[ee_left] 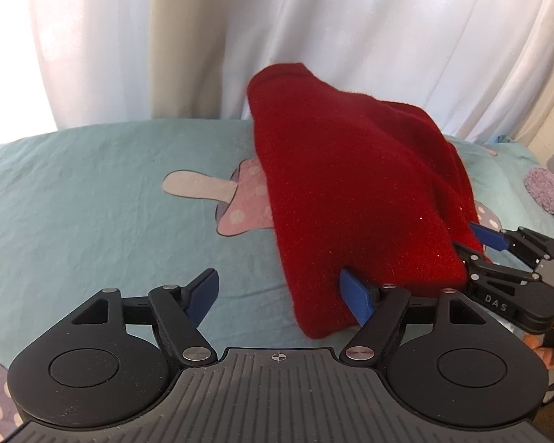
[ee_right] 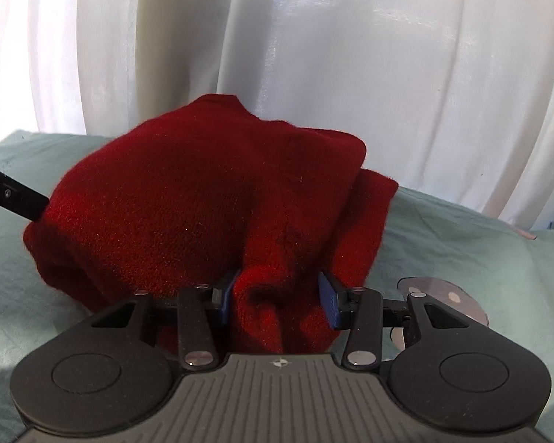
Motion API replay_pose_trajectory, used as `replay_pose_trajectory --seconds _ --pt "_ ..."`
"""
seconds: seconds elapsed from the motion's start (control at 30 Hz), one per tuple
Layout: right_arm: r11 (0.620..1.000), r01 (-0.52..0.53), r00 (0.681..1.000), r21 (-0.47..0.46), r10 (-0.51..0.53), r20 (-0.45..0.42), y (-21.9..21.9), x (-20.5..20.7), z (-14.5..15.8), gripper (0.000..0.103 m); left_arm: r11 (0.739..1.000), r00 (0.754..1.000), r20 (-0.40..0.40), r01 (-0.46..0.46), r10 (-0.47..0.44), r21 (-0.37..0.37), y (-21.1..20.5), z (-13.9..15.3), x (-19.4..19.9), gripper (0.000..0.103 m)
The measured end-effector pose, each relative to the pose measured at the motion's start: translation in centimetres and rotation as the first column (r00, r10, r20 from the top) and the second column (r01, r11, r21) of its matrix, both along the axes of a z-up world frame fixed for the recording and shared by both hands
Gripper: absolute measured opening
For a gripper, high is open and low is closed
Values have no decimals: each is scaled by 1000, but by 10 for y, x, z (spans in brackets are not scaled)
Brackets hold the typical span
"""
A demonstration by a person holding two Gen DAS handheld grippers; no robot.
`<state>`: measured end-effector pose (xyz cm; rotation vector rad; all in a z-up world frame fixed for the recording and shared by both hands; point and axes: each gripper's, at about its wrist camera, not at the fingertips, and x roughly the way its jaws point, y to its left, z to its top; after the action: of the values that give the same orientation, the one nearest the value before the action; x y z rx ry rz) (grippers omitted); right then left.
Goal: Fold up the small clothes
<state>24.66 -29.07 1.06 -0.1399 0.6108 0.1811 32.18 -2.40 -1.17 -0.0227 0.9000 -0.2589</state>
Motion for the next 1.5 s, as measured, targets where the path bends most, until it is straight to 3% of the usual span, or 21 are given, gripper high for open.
replay_pose_trajectory --seconds 0.13,0.23,0.33,0.4,0.5,0.57,0.7,0.93,1.07,1.17,1.27,1.33,1.4,1.5 --pt "1000 -1 998 19 3 -70 0 9 28 51 1000 995 101 -17 17 3 6 28 -3 81" --pt "1000 15 1000 14 -15 4 5 14 50 59 1000 991 133 -5 1 30 -4 38 13 84" --pt "999 22 998 -46 -19 62 14 31 59 59 999 990 139 7 -14 48 -22 33 40 84" --pt "999 15 999 -31 -13 52 21 50 55 58 998 992 124 -16 9 53 -35 22 56 83" --pt "998 13 1000 -60 -13 11 29 77 35 55 998 992 117 32 -38 51 -47 5 63 86" --pt "997 22 997 -68 -26 -68 26 86 13 58 999 992 125 30 -34 33 -48 -2 63 88" --pt "997 48 996 62 -43 -83 1 87 3 72 999 995 93 -23 26 -38 -39 -15 70 97" --pt "990 84 995 116 -77 -67 -7 92 -10 85 993 994 74 -67 75 -98 -33 -22 70 101" --pt "990 93 994 103 -87 -64 -3 80 8 84 996 991 105 -73 79 -55 -27 -8 49 99" --pt "998 30 999 60 -32 38 9 42 30 78 995 991 105 -82 87 -50 -22 1 30 98" --pt "999 -30 997 38 27 73 21 4 37 63 997 993 85 -79 80 -17 -25 2 14 98" --pt "998 -56 996 9 55 70 27 -13 34 48 998 996 68 -63 61 22 -30 -2 7 98" --pt "998 -57 997 -37 59 57 31 -17 25 47 996 996 70 -57 53 63 -36 -7 4 99" --pt "995 -49 998 -82 47 -34 34 -2 0 45 995 998 43 -42 38 86 -42 -11 8 99"
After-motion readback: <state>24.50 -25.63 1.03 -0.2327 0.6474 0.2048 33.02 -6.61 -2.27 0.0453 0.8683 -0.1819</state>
